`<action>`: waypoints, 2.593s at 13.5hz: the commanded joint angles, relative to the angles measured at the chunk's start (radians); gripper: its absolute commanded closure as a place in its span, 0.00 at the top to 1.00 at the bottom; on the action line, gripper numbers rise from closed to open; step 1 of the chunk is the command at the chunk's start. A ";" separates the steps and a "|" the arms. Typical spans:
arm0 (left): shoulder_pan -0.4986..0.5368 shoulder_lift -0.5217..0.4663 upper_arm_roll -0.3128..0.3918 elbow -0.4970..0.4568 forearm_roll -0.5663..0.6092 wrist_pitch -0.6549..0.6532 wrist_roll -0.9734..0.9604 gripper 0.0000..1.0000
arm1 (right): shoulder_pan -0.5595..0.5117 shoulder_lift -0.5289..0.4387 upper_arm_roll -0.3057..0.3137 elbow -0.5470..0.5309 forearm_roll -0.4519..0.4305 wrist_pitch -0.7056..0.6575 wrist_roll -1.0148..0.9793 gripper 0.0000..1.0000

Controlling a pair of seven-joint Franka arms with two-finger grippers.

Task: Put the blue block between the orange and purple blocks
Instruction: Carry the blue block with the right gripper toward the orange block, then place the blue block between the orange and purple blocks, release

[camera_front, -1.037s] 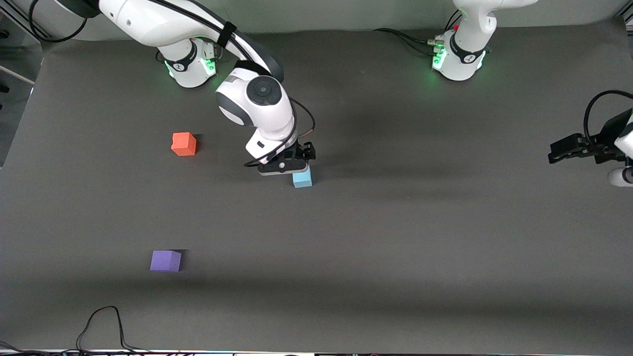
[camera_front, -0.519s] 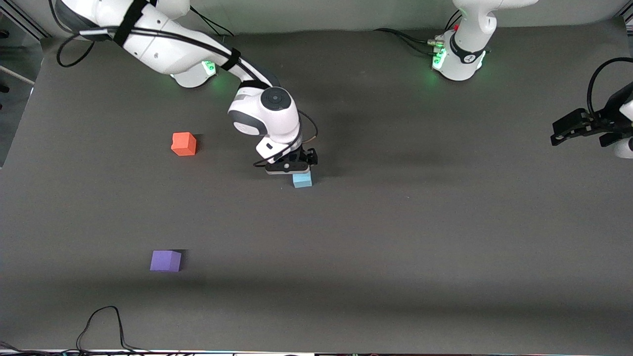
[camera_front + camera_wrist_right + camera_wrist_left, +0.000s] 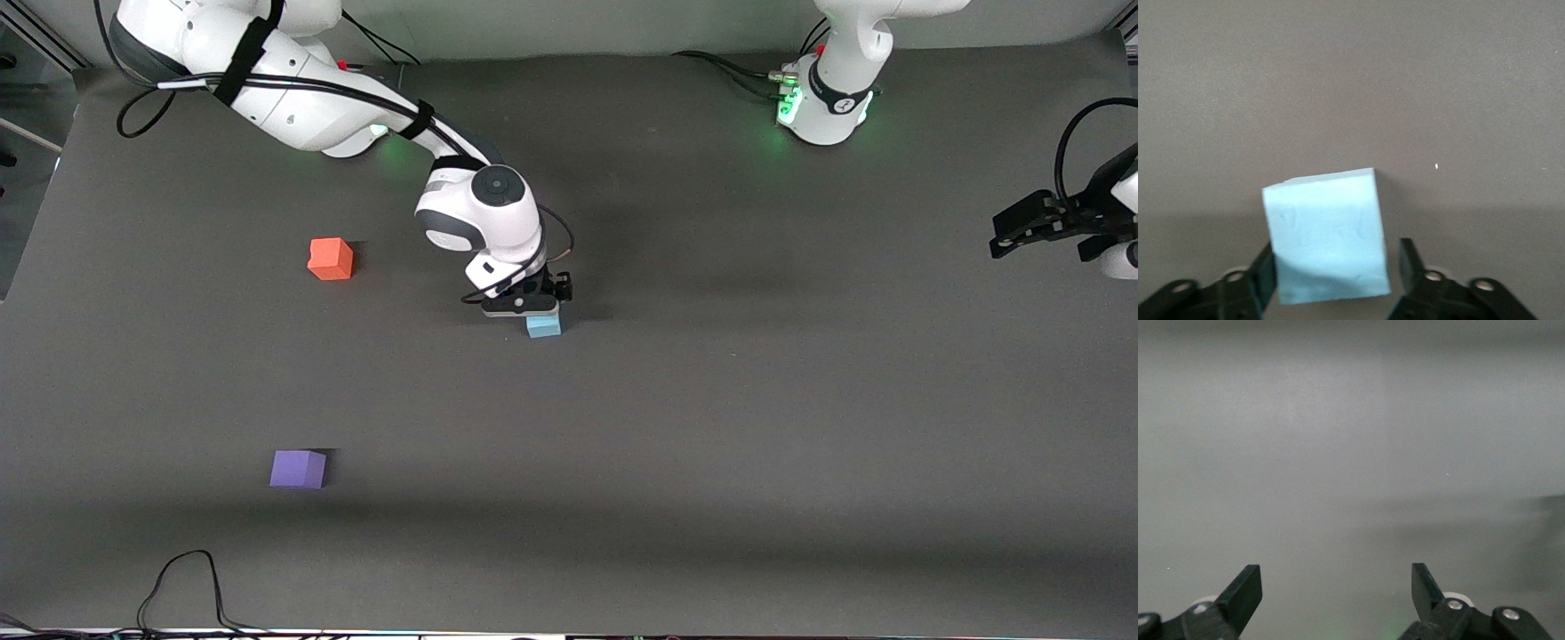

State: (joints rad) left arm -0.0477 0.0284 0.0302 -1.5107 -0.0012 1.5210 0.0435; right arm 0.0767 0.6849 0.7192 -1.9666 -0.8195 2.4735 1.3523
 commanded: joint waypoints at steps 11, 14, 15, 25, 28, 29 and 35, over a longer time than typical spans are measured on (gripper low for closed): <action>0.011 -0.030 -0.012 -0.029 0.015 0.021 0.019 1.00 | -0.057 -0.529 -0.265 -0.001 0.716 -0.332 -0.735 0.41; 0.008 -0.028 -0.012 -0.035 0.015 0.024 0.019 1.00 | -0.055 -0.593 -0.449 -0.047 0.727 -0.371 -0.864 0.41; 0.008 -0.028 -0.012 -0.039 0.015 0.027 0.019 1.00 | -0.055 -0.599 -0.493 -0.073 0.729 -0.348 -0.909 0.41; 0.003 -0.030 -0.012 -0.055 0.015 0.050 0.016 1.00 | -0.054 -0.441 -0.656 -0.373 0.728 0.161 -1.019 0.44; 0.002 -0.028 -0.012 -0.054 0.015 0.045 0.016 1.00 | -0.055 -0.426 -0.659 -0.391 0.726 0.202 -1.019 0.48; 0.002 -0.028 -0.012 -0.051 0.015 0.045 0.016 1.00 | -0.054 -0.420 -0.661 -0.390 0.726 0.203 -1.019 0.57; -0.004 -0.030 -0.015 -0.043 0.010 0.039 0.013 1.00 | -0.054 -0.517 -0.661 -0.374 0.726 0.115 -1.019 1.00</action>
State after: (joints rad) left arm -0.0451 0.0235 0.0191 -1.5353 -0.0006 1.5523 0.0464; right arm 0.0104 0.2557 0.0687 -2.3396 -0.1148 2.6573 0.3606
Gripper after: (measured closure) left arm 0.000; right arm 0.035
